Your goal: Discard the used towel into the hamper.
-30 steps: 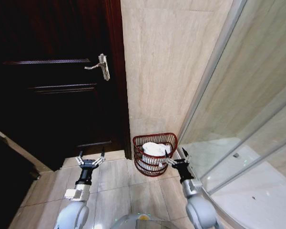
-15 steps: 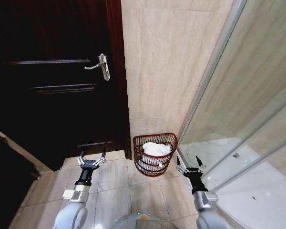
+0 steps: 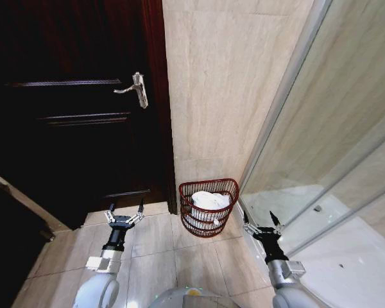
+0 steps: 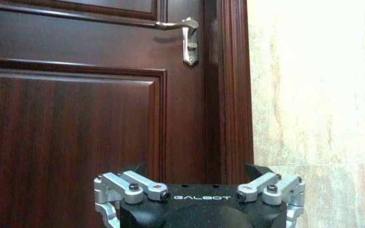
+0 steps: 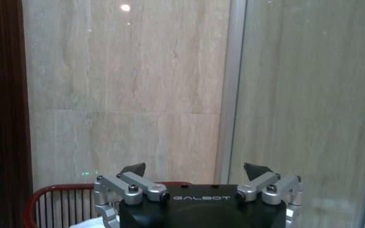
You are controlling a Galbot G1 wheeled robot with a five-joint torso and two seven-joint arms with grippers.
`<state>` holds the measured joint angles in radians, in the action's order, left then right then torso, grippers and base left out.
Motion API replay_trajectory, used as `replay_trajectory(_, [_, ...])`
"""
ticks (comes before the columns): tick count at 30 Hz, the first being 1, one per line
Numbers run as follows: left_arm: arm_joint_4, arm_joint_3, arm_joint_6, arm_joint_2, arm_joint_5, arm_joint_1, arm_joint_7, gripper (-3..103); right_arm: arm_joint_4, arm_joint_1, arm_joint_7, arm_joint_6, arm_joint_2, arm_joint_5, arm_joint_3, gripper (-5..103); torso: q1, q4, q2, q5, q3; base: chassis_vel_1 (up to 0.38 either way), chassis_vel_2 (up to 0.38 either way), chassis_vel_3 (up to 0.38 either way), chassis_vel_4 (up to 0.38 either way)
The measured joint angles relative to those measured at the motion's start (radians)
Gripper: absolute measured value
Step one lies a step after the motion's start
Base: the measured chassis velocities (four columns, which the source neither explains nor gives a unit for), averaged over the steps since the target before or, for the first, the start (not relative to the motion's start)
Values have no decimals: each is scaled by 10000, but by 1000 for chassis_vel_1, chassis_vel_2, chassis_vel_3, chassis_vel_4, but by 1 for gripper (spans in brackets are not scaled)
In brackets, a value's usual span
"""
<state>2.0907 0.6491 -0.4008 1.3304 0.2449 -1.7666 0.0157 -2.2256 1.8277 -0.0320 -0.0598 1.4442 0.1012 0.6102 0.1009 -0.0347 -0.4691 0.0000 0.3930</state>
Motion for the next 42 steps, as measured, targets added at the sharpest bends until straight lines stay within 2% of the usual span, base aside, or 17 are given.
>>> replay_trajectory(18, [-37,9,-188,37,-133,-104,32,100,-84,577,70,-462,39,269,336,100,0,0,0,0,0,61,-59,-60,56])
replay_trajectory(32, [-134,18,-200,41,-431,-15,-78,100,106,341,53,-421,246,351,93,100,-4,-1,0,0,-1,84,-121,-106,81])
replay_trajectory(42, [-236,-13,-203,22,-410,101,-100,100,221,313,47,-484,330,284,20,100,0,0,0,0,1,-65,-67,-73,-74])
